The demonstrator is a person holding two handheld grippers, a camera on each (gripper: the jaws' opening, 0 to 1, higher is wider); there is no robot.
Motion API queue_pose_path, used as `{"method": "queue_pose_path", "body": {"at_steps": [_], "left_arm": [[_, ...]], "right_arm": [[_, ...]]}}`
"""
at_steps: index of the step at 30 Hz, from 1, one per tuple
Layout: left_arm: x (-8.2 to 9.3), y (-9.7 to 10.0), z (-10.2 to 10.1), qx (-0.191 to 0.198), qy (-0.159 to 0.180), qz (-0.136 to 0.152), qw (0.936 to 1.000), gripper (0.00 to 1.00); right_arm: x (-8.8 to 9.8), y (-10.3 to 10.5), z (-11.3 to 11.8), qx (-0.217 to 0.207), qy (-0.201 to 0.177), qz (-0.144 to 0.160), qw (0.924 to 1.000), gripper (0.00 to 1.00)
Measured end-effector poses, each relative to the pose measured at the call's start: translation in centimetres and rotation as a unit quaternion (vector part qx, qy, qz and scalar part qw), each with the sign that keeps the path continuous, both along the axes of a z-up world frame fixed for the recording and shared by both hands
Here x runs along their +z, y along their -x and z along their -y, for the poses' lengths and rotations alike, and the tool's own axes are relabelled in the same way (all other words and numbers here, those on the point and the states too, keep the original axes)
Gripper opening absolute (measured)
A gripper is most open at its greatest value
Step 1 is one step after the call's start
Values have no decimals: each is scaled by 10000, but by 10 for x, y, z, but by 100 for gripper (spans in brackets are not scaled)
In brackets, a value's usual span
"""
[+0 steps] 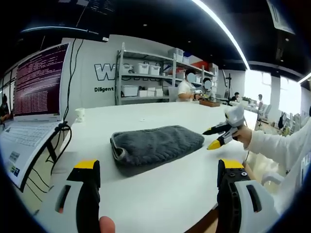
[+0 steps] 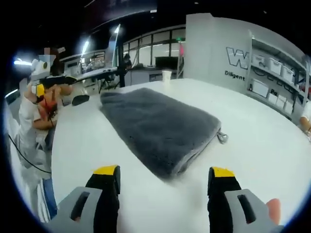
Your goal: Open the folded towel by lifting each exposed corner and separating the folded layers until the towel lies flat within the target outline without major curled edges
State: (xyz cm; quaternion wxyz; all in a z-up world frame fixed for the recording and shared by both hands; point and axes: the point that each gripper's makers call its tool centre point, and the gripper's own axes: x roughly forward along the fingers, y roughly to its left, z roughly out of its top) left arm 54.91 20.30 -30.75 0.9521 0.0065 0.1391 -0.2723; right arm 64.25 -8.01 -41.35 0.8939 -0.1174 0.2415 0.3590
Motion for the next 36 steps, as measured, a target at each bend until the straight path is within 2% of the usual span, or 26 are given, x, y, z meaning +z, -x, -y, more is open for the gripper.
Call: {"method": "queue_pose_path", "body": {"at_steps": [4, 11, 14, 16, 20, 24, 28, 36], "left_arm": [[-1, 0, 1, -26, 19, -10, 10000, 100], [-3, 0, 1, -26, 46, -54, 10000, 100], [-3, 0, 1, -18, 42, -60, 10000, 100], [-4, 0, 2, -30, 50, -76, 10000, 100], [-5, 0, 2, -28, 46, -83, 10000, 100], [-6, 1, 3, -41, 49, -97, 9999, 100], [-7, 0, 4, -52, 60, -128, 9999, 100], [-8, -1, 0, -27, 73, -136, 9999, 100]], "right_arm": [[0, 1, -4, 155, -23, 36, 9999, 53], [-2, -1, -1, 175, 64, 103, 9998, 38], [-1, -3, 6, 95, 107, 174, 9997, 25], [-1, -4, 11, 70, 208, 250, 9994, 11], [3, -1, 11, 117, 150, 308, 9993, 0], [7, -1, 16, 42, 123, 309, 9994, 0], [11, -11, 27, -191, 118, 312, 9993, 0], [12, -39, 58, -677, 602, 293, 9955, 0]]}}
